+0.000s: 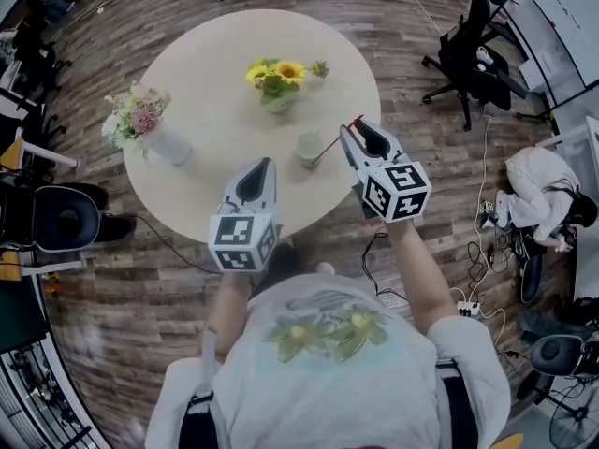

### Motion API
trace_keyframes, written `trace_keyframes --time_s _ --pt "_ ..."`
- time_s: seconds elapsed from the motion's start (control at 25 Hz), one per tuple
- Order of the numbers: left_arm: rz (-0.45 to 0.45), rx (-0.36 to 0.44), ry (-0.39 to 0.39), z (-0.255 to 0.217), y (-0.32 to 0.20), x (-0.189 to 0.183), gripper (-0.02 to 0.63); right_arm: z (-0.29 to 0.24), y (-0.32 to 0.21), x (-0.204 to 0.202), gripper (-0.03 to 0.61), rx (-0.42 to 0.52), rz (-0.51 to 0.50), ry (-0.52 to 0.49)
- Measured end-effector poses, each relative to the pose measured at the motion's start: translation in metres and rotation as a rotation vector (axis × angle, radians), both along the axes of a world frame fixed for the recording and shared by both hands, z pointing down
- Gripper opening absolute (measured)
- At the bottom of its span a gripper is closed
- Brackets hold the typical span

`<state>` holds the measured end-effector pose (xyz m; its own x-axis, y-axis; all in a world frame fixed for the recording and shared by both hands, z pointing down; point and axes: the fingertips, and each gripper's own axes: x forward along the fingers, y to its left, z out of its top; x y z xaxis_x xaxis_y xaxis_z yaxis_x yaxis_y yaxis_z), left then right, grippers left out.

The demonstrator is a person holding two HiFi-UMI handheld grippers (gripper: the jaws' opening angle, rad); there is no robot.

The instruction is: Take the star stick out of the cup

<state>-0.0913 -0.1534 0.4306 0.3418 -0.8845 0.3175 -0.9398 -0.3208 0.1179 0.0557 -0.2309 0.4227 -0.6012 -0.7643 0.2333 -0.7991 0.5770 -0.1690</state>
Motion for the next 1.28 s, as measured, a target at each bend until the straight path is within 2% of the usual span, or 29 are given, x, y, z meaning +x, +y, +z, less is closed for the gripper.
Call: trace_keyframes --time_s 0.96,1.28 --pt "-0.007 0.025 0.014 -0.006 0.027 0.009 0.002 -0.02 0.07 -0.013 0.132 0.038 -0.009 -0.061" --pt "-0.01 0.034 0.016 -0.009 0.04 0.012 0.002 -0.02 0.089 -0.02 0.132 0.041 -0.036 -0.048"
